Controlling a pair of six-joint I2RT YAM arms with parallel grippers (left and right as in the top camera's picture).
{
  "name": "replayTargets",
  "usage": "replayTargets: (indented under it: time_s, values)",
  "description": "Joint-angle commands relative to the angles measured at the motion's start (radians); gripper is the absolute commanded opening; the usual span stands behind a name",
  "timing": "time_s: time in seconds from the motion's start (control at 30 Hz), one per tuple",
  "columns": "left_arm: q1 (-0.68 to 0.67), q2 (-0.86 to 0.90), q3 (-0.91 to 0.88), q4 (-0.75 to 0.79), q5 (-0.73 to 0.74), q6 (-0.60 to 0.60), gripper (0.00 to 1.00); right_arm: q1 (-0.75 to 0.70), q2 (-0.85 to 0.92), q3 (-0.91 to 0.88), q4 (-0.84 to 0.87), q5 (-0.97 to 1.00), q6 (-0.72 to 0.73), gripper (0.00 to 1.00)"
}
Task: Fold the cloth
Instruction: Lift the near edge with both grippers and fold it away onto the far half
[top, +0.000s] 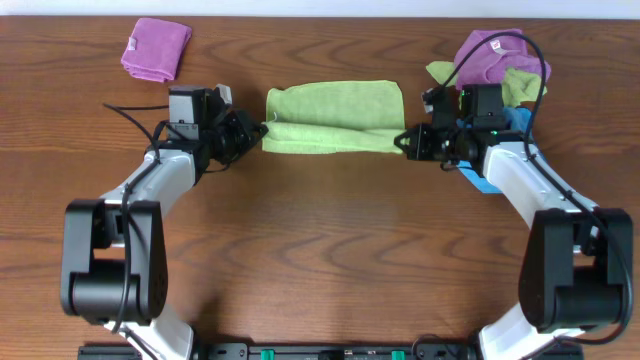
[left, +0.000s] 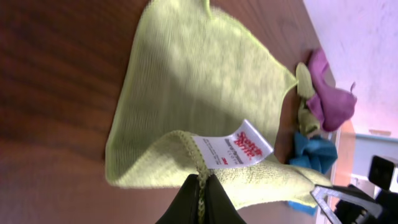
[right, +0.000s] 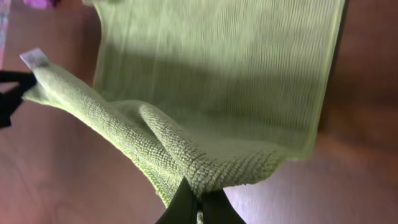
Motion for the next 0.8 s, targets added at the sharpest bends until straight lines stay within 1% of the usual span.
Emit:
replayTargets:
  time_s: [0.0, 0.2, 0.33, 0.47, 0.63, 0.77]
  values:
    - [0.001, 0.072, 0.037, 0.028, -0.044, -0.044, 0.06, 0.009, 0.058, 0.023, 0.044, 0.039, 0.049, 0.01]
    - [0.002, 0.196, 0.169, 0.039, -0.044, -0.031, 0.06, 0.010, 0.166, 0.112, 0.124, 0.039, 0.057, 0.01]
    - [0.002, 0.317, 0.360, 0.038, -0.028, -0.032, 0.06, 0.010, 0.291, 0.304, 0.125, 0.038, 0.082, 0.01]
    - [0.002, 0.407, 0.517, 0.030, -0.029, -0.032, 0.06, 0.012, 0.369, 0.455, 0.124, 0.047, 0.087, 0.01]
    - [0.003, 0.498, 0.670, -0.061, -0.014, -0.023, 0.06, 0.012, 0.432, 0.546, 0.080, 0.054, 0.105, 0.01]
    - [0.002, 0.500, 0.683, -0.172, 0.017, 0.055, 0.06, 0.025, 0.436, 0.547, -0.023, 0.053, 0.087, 0.01]
